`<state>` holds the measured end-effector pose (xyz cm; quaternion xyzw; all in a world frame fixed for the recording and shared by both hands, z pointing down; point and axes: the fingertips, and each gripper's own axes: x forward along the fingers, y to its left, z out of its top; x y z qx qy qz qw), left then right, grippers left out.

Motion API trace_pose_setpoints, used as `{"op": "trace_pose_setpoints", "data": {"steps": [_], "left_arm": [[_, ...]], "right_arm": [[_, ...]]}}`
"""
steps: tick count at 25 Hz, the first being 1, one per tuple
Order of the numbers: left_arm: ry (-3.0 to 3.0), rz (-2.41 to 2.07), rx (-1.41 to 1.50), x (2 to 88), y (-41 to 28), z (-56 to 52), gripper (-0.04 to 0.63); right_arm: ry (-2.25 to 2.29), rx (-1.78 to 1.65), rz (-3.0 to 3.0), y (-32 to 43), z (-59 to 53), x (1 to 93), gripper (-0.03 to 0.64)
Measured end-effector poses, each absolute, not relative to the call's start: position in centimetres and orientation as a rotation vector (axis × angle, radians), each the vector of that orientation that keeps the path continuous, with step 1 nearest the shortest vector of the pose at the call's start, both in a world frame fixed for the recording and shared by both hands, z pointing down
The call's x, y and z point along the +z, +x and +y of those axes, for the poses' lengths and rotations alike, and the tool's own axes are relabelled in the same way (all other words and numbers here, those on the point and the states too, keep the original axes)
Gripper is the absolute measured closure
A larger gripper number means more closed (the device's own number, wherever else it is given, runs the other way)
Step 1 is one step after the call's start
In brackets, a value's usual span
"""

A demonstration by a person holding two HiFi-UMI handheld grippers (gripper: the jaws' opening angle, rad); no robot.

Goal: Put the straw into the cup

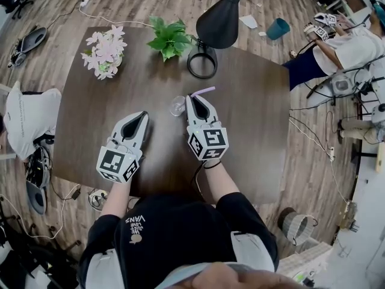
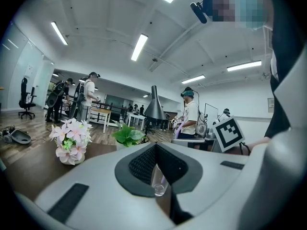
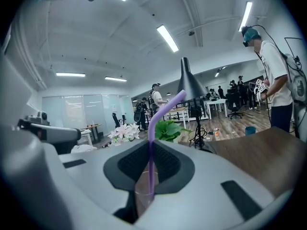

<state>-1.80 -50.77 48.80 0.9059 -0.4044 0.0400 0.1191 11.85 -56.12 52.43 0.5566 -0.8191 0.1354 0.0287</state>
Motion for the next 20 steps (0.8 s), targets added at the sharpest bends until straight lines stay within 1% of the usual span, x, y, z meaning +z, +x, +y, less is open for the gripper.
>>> {"op": "trace_pose_setpoints", "data": {"steps": [9, 10, 12, 14, 20], "left_arm": [[2.634, -1.176, 0.125, 49.5, -1.8, -50.7, 0.584], [2.633, -1.175, 0.123, 49.4, -1.7, -50.7, 0.584], [2.632, -1.174, 0.119, 49.3, -1.6, -50.6, 0.584], [2.635, -1.173, 0.114, 49.2, -1.5, -50.6, 0.584], [2.649, -1.16, 0.104, 48.8, -1.1, -50.1, 0.584]], "right_arm": [[1.6, 0.501, -2.514, 10.5, -55.8, 54.8, 0.578], [1.581, 0.501, -2.521, 10.3, -55.7, 54.8, 0.56], [1.557, 0.494, -2.529, 10.1, -55.4, 54.6, 0.485], [1.563, 0.486, -2.529, 10.1, -55.2, 54.3, 0.453], [1.578, 0.478, -2.554, 10.2, -54.5, 53.2, 0.449]]}}
